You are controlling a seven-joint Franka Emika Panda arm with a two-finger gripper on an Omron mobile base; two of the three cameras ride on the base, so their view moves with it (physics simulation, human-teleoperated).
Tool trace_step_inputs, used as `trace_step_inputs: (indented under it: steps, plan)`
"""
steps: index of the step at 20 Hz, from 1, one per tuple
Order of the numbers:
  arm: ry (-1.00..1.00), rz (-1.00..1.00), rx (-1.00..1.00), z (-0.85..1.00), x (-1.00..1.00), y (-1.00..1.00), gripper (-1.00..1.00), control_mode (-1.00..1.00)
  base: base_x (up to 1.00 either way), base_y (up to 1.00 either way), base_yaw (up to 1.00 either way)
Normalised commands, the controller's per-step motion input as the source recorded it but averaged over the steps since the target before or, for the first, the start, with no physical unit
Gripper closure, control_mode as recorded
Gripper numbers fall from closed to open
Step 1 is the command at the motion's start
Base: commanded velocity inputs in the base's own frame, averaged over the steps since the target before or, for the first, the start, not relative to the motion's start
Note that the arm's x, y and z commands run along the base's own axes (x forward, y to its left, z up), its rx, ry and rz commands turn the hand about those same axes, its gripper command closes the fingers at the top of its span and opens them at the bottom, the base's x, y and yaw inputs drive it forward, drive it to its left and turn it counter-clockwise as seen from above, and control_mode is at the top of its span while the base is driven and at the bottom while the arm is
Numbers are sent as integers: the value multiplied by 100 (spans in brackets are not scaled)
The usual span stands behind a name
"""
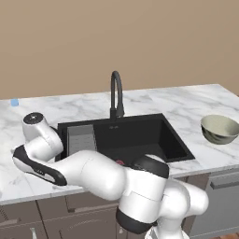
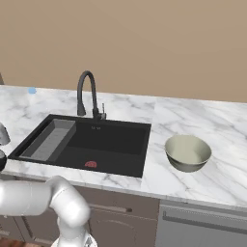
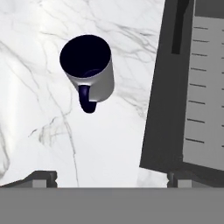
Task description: Pick the mug and place it in the sink. Pick the bowl and place it in the open cabinet and then close the cabinet.
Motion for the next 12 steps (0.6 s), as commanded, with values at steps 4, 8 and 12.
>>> trace_step_inputs:
  steps: [4,8,12]
  plan:
    - [-1,0,0,-22,0,-1,-100,-100,0,0,0]
    - [0,0,0,0,4,0,-100,-100,0,0,0]
    - [0,0,0,0,7,1,-100,-100,0,0,0]
